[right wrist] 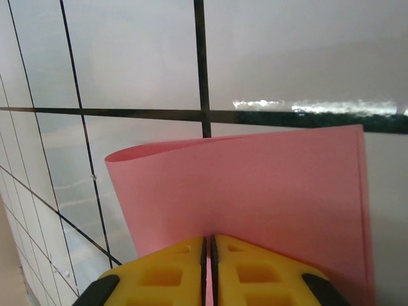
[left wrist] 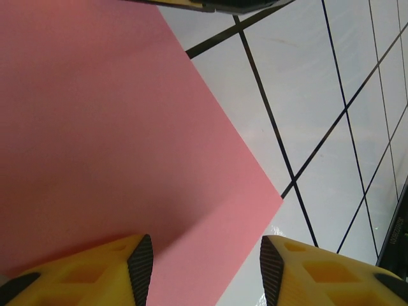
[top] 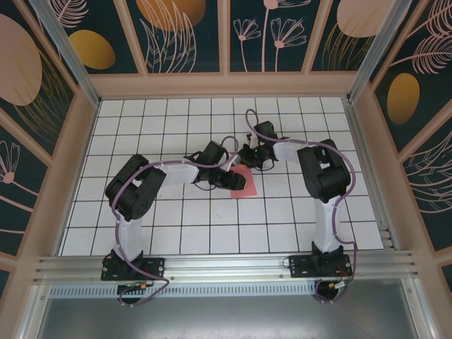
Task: Fold a paper plane with a square sheet of paper (fold left side to right side)
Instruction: Hold the square sheet of paper at the center of the table.
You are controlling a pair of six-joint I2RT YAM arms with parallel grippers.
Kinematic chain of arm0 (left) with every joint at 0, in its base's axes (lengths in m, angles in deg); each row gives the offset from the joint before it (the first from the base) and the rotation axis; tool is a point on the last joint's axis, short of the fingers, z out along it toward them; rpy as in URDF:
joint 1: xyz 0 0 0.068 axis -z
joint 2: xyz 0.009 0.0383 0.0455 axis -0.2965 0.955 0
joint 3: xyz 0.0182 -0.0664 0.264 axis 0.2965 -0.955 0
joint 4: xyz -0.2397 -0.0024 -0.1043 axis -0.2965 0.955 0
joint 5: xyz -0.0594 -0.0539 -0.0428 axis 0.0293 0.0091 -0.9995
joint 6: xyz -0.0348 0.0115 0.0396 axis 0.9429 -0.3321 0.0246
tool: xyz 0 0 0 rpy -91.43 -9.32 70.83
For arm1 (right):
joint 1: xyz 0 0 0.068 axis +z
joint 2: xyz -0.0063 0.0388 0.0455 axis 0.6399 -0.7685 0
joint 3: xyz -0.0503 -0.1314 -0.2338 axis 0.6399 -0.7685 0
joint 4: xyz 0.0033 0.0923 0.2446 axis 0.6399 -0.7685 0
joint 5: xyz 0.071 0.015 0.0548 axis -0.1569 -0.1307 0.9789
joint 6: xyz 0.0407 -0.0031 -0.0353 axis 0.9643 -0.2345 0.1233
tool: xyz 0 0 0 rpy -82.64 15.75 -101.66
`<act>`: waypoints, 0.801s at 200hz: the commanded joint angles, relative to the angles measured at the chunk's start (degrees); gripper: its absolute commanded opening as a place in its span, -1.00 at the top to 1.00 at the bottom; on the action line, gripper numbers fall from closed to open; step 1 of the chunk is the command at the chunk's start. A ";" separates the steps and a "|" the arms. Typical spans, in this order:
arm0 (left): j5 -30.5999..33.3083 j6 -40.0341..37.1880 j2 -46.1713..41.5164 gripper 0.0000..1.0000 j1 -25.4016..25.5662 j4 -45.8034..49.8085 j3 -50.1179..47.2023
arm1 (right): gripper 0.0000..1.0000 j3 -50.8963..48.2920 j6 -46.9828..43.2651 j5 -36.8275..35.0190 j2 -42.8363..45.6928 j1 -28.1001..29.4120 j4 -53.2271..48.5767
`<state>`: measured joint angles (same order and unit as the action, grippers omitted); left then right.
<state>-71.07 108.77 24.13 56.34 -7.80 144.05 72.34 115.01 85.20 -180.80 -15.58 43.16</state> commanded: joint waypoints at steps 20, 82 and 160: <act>0.90 -0.73 2.11 -0.01 0.28 1.45 0.05 | 0.49 2.87 -2.25 -3.09 9.11 -0.56 -5.12; 1.48 -0.32 2.13 0.00 0.25 1.86 0.63 | 0.67 -13.32 -1.52 -6.02 26.46 -1.47 -8.49; 2.29 0.53 1.20 0.00 0.26 1.80 0.57 | 0.83 -28.69 5.50 -5.85 29.05 2.94 0.07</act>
<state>-70.20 108.84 24.57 56.23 -8.30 144.49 45.43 117.59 79.89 -150.22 -13.00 38.38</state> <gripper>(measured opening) 0.500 0.093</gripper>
